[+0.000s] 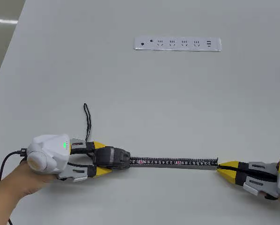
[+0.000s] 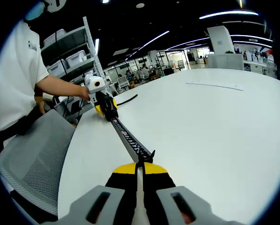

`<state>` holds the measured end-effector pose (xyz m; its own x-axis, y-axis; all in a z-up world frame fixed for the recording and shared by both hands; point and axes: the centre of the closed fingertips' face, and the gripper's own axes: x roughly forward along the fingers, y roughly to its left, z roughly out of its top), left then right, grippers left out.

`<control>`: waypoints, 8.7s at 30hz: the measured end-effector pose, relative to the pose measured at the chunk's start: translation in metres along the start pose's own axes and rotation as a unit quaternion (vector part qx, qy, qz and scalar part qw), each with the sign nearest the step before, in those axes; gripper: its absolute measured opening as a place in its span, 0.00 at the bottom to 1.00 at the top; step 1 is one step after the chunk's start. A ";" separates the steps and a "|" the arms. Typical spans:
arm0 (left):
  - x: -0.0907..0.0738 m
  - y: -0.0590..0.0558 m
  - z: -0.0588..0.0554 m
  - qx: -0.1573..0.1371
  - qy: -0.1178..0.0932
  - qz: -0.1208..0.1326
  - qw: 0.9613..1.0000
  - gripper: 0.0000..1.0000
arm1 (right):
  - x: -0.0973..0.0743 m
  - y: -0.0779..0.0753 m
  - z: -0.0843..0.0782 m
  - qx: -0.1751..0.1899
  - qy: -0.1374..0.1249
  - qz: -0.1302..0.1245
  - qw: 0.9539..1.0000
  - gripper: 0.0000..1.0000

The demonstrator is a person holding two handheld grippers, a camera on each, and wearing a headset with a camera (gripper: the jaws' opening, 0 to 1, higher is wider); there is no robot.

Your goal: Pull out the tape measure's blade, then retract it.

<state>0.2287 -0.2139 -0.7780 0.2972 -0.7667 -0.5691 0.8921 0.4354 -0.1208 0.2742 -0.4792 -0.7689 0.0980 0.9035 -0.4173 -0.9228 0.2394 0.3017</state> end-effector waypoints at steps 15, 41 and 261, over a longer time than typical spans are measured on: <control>0.000 0.000 -0.005 -0.008 0.012 0.001 1.000 0.34 | -0.001 -0.003 0.005 0.005 -0.008 -0.004 1.000 0.04; -0.009 0.002 -0.003 -0.030 0.004 0.016 0.999 0.48 | -0.009 0.001 0.008 0.023 -0.015 -0.016 0.999 0.22; -0.095 -0.058 -0.021 -0.201 -0.066 0.268 0.940 0.67 | -0.037 0.102 0.026 0.036 -0.110 -0.163 0.980 0.50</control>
<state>0.1413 -0.1569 -0.7338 0.7309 -0.4257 -0.5335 0.4088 0.8990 -0.1573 0.1867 -0.4787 -0.7003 0.4689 0.8272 -0.3096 -0.8011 0.5459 0.2453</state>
